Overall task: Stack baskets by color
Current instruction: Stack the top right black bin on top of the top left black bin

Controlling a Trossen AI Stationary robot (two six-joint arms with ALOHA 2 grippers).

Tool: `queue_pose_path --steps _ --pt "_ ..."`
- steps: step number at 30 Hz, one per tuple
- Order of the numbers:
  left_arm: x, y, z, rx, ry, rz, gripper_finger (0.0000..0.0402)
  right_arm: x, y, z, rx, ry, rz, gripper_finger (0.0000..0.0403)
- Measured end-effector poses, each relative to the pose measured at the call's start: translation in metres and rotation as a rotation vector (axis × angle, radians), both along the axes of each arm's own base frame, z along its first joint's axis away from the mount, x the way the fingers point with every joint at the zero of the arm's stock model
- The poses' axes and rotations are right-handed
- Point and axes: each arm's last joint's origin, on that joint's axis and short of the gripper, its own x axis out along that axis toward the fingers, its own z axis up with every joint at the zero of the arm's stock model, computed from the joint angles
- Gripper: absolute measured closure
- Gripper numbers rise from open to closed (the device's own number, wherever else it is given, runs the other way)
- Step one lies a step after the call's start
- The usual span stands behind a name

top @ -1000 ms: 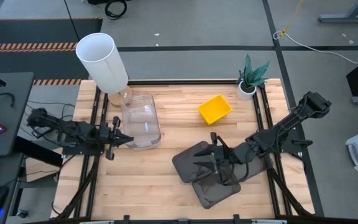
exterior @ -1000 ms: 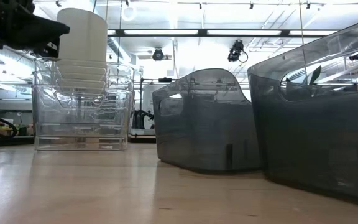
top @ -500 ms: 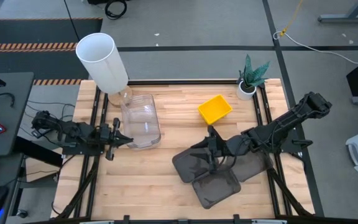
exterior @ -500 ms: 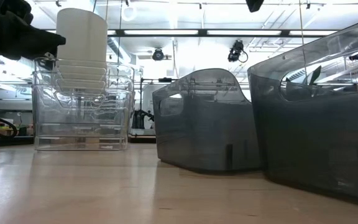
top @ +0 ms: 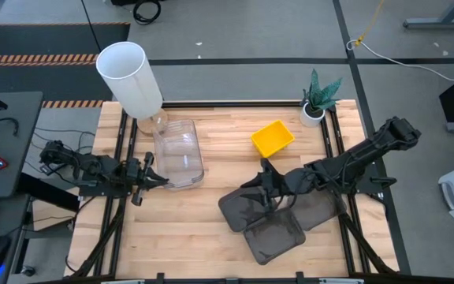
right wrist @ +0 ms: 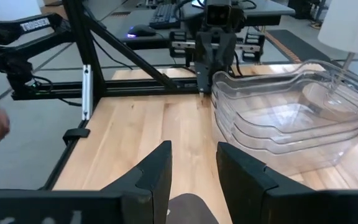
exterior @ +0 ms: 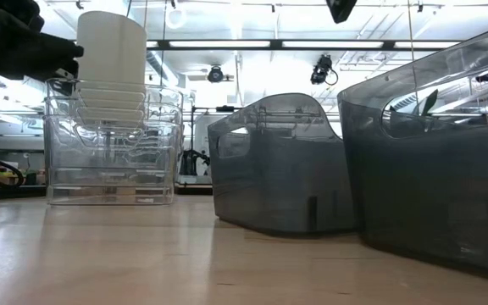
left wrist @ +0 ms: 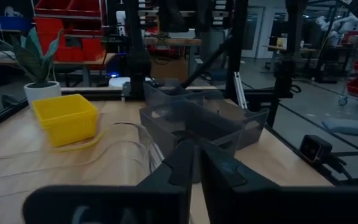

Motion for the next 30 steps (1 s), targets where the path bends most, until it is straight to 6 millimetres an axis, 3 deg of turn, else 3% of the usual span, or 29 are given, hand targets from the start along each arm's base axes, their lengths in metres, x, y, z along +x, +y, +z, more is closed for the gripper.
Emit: queue_pose_path --steps 15,23,27,30 --pt "0.0 0.0 0.0 -0.002 -0.007 0.0 0.0362 0.0 -0.008 -0.014 0.022 0.125 -0.068 0.0271" --pt "0.0 0.0 0.0 -0.002 -0.007 0.001 0.0361 -0.015 -0.016 -0.037 0.133 0.356 -0.296 0.0271" --pt "0.0 0.0 0.0 -0.003 -0.008 0.0 0.0358 -0.023 -0.036 -0.049 0.287 0.489 -0.491 0.0271" --pt "0.0 0.0 0.001 -0.003 -0.008 0.001 0.0361 -0.025 -0.047 -0.054 0.398 0.583 -0.538 0.0271"
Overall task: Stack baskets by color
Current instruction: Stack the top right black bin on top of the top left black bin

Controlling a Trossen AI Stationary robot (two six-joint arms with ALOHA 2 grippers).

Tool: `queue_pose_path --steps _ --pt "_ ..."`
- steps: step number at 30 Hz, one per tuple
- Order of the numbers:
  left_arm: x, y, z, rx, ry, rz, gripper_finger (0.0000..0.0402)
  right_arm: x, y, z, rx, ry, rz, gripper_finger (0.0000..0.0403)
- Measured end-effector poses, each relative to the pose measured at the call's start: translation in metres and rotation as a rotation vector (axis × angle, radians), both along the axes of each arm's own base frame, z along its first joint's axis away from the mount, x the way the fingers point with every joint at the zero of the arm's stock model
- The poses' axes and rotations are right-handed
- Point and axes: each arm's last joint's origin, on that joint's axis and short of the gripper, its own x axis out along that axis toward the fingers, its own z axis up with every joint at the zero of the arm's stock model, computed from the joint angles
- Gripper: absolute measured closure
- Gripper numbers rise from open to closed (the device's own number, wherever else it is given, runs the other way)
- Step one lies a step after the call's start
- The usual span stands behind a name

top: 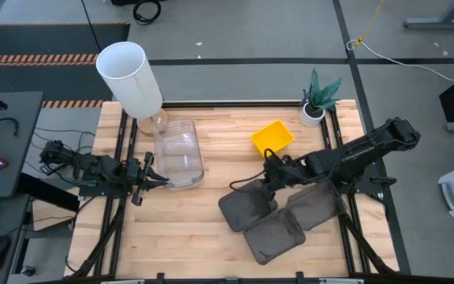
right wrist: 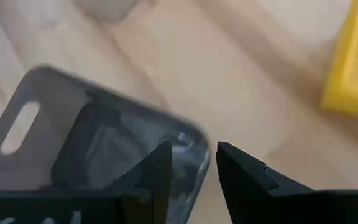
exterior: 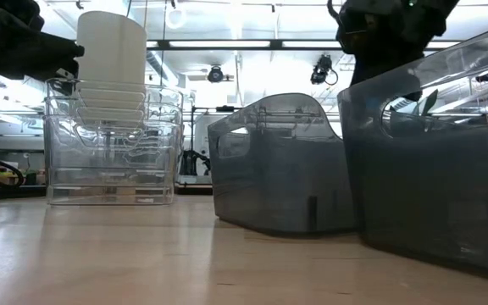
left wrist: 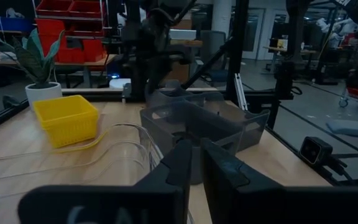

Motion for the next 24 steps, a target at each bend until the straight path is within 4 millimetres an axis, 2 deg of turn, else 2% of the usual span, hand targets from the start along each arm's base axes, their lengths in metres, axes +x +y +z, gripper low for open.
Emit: queue_pose_path --steps 2,5,9,12,17,24 --pt "0.0 0.0 0.0 0.0 0.0 0.0 0.0365 0.0 -0.002 0.002 0.041 0.018 0.0 0.0271" --pt "0.0 0.0 0.0 0.0 -0.001 0.0 0.0369 0.001 -0.003 0.02 0.084 0.064 -0.018 0.0272" --pt "0.0 0.0 0.0 0.0 -0.001 0.0 0.0367 -0.013 -0.003 0.041 0.136 0.288 -0.049 0.0272" --pt "0.0 0.0 0.0 0.0 -0.001 0.0 0.0362 -0.027 -0.005 0.05 0.128 0.449 0.01 0.0272" --pt "0.0 0.0 0.0 0.0 -0.001 0.0 0.0359 -0.046 -0.003 0.049 0.066 0.667 0.202 0.0272" --pt "0.0 0.0 0.0 0.0 -0.001 0.0 0.0364 -0.049 0.0 0.032 0.086 0.718 0.359 0.0254"
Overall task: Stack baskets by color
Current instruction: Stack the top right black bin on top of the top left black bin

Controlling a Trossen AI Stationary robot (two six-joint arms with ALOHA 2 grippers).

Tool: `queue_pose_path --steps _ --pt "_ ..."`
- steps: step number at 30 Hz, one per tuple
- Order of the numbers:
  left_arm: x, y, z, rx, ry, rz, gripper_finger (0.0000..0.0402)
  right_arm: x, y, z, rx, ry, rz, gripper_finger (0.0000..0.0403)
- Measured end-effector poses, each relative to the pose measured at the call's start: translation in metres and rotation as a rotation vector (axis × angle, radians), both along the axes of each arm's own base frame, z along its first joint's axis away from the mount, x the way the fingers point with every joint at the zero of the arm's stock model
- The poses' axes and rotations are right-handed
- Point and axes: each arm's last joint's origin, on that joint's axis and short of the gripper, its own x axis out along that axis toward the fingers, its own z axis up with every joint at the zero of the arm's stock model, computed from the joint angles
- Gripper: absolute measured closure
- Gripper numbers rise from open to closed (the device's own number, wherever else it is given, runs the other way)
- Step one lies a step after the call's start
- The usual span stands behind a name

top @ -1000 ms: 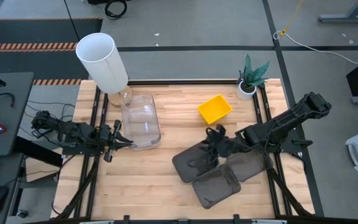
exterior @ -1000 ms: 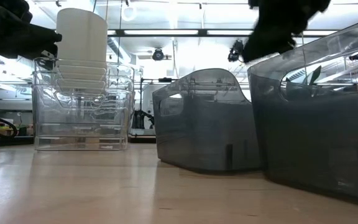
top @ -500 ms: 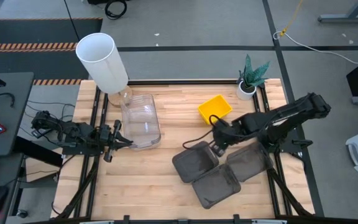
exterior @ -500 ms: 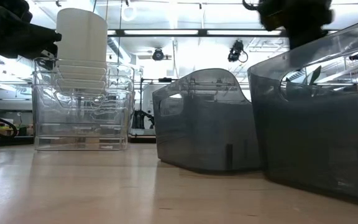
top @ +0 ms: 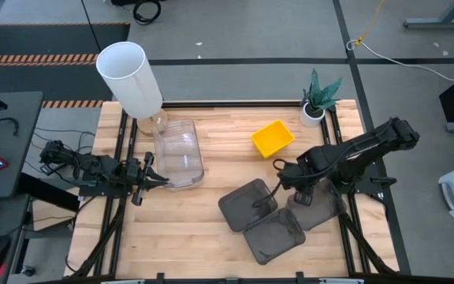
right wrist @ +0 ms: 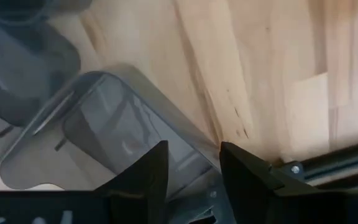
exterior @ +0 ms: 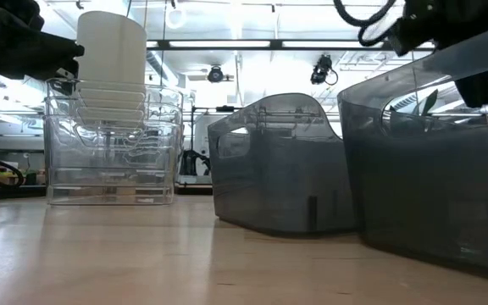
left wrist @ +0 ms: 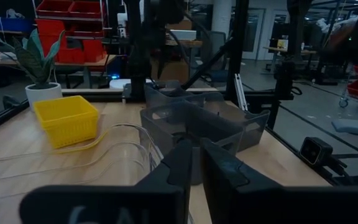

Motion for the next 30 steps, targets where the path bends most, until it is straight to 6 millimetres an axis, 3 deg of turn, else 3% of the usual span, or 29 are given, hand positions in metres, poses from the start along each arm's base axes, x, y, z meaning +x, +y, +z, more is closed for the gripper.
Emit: queue_pose_path --steps 9,14,24,30 --pt "0.0 0.0 0.0 0.0 0.0 0.0 0.0361 -0.009 0.003 -0.032 0.009 0.052 0.137 0.0197" --pt "0.0 0.0 0.0 0.0 0.0 0.0 0.036 -0.015 0.003 -0.046 -0.018 0.085 0.198 0.0187" --pt "0.0 0.0 0.0 0.0 0.0 0.0 0.0368 -0.022 0.001 -0.074 -0.029 0.08 0.232 0.0213" --pt "0.0 0.0 0.0 0.0 0.0 0.0 0.0361 -0.028 -0.001 -0.088 -0.03 0.085 0.233 0.0271"
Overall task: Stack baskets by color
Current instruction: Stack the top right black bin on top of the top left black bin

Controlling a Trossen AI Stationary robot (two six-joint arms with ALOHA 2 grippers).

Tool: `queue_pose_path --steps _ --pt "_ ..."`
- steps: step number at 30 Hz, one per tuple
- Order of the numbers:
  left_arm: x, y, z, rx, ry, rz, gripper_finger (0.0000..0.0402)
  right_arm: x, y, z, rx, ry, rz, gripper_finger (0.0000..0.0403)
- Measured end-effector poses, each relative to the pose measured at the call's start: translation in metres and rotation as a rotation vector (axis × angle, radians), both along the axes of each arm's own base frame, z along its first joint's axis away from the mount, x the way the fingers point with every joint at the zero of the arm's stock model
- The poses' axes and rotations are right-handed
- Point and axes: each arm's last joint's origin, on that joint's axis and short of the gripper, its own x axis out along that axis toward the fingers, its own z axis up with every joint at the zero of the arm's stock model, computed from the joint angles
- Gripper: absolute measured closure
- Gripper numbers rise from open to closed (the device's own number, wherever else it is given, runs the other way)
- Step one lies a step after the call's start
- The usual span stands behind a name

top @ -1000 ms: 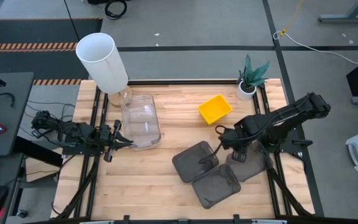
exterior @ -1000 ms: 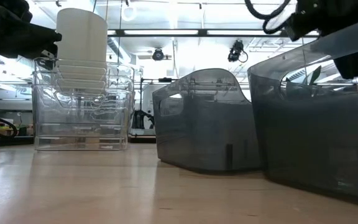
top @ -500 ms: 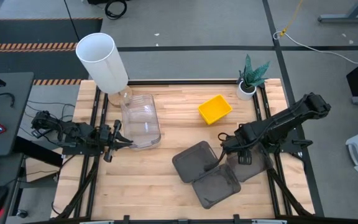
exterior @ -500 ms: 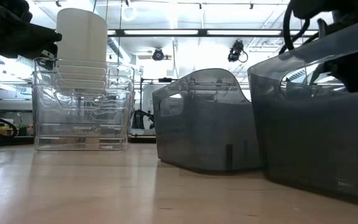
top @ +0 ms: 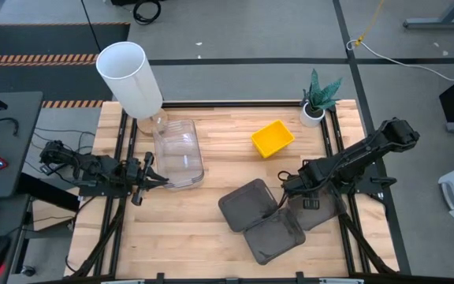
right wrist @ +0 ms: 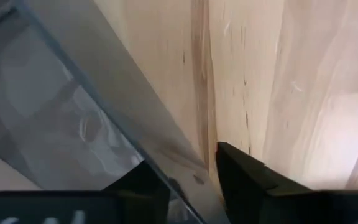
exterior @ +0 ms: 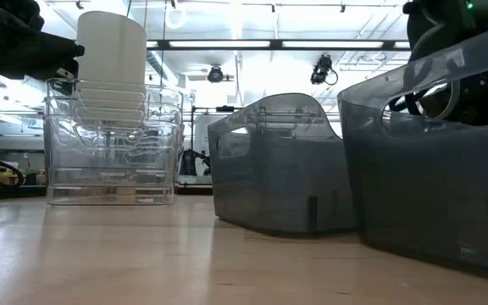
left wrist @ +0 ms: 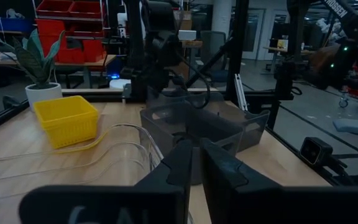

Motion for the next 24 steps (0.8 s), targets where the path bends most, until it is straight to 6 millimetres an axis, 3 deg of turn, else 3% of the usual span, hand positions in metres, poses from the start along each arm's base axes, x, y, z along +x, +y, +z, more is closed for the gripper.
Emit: queue_pose_path --steps 10,18,24 --pt "0.0 0.0 0.0 0.0 0.0 0.0 0.0371 0.001 0.002 0.0 0.047 0.003 -0.004 0.0392" --pt "0.0 0.0 0.0 0.0 0.0 0.0 0.0361 -0.003 0.001 0.002 0.065 0.054 -0.006 0.0396" --pt "0.0 0.0 0.0 0.0 0.0 0.0 0.0367 0.0 0.002 0.026 0.044 0.104 0.018 0.0397"
